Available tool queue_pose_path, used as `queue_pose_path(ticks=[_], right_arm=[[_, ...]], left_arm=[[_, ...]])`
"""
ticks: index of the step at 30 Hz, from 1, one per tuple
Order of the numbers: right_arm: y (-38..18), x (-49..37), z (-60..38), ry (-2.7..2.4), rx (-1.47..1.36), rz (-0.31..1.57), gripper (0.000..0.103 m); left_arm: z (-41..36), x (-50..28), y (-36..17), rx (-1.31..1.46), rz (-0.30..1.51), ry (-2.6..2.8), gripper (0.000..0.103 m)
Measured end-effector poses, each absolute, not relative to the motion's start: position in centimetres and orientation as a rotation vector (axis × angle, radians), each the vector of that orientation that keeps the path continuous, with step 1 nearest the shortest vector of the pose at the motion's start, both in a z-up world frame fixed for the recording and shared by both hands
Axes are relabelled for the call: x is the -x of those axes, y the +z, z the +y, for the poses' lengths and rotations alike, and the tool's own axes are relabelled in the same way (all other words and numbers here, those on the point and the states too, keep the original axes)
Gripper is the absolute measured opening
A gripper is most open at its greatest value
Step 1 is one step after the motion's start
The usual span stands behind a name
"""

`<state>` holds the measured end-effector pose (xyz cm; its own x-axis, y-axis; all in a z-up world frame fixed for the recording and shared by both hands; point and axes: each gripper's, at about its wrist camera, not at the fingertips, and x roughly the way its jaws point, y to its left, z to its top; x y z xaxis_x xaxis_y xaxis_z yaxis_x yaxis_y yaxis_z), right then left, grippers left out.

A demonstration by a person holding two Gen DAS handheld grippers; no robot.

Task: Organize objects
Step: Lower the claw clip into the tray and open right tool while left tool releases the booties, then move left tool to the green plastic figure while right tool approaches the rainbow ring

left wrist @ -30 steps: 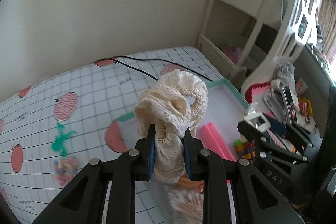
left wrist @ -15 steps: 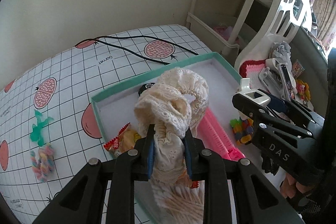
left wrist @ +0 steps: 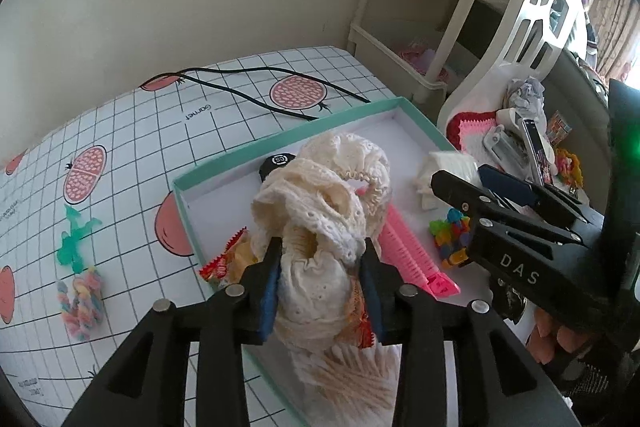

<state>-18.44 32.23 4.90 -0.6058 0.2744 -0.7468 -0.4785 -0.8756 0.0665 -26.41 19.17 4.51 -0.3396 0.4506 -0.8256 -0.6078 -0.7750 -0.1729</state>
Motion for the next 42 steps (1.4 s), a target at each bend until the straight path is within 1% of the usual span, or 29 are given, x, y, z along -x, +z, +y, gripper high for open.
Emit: queue_pose_path(ticks=[3,7,10,12,13,14,15,17,19,21,23,24,25,28,29,30,31,32,42], right_arm=[[5.0,18.5,32.0,2.462,1.082,0.347,0.060],[5.2,18.4,32.0,2.453,1.080,0.337,0.060],[5.7,18.6,31.6,2.447,1.072,0.332,0.060],[6.1,18.6,31.3,2.447,1.061,0.330,0.060],[6.3,18.7,31.2,2.447,1.057,0.332,0.062],[6.5,18.8,31.1,2.448,1.051,0.335,0.065],[6.6,18.8,30.9,2.450,1.046,0.337,0.072],[6.9,19.0,30.4,2.459,1.038,0.334,0.074],[7.0,19.2,30.1,2.459,1.034,0.332,0.083],[7.0,19.3,29.8,2.459,1.030,0.341,0.085],[7.0,19.5,29.6,2.456,1.032,0.348,0.088],[6.9,19.5,29.5,2.455,1.029,0.353,0.094],[7.0,19.6,29.3,2.459,1.024,0.360,0.098],[7.2,19.8,28.8,2.464,1.009,0.362,0.101],[7.3,19.9,28.6,2.467,1.003,0.365,0.102],[7.3,19.9,28.5,2.469,0.998,0.369,0.103],[7.4,20.0,28.5,2.470,0.994,0.373,0.103],[7.4,20.1,28.4,2.471,0.993,0.378,0.103],[8.4,20.8,26.6,2.498,0.946,0.401,0.103]], left_arm=[[18.7,26.4,4.7,1.245,0.215,2.137,0.042],[18.1,26.3,5.1,1.246,0.200,2.132,0.052],[17.2,26.6,5.7,1.242,0.170,2.136,0.055],[16.6,26.8,6.1,1.237,0.145,2.145,0.063],[16.3,26.9,6.3,1.233,0.128,2.155,0.071],[15.7,27.1,6.6,1.222,0.103,2.171,0.073],[15.3,27.3,6.8,1.217,0.091,2.178,0.074],[14.2,27.7,7.2,1.217,0.063,2.205,0.076],[13.1,28.1,7.5,1.213,0.037,2.238,0.081],[11.8,28.5,7.8,1.209,0.015,2.270,0.082],[10.7,28.9,7.9,1.213,-0.007,2.300,0.090],[10.1,29.0,7.9,1.213,-0.020,2.314,0.091],[9.6,29.2,7.9,1.212,-0.033,2.329,0.091],[7.8,29.9,7.9,1.211,-0.056,2.385,0.091],[7.4,30.0,7.9,1.209,-0.064,2.395,0.093],[6.7,30.2,7.8,1.207,-0.082,2.413,0.096],[6.3,30.4,7.8,1.208,-0.092,2.420,0.102],[5.8,30.5,7.8,1.208,-0.105,2.431,0.103],[1.1,31.7,6.9,1.232,-0.182,2.530,0.103]])
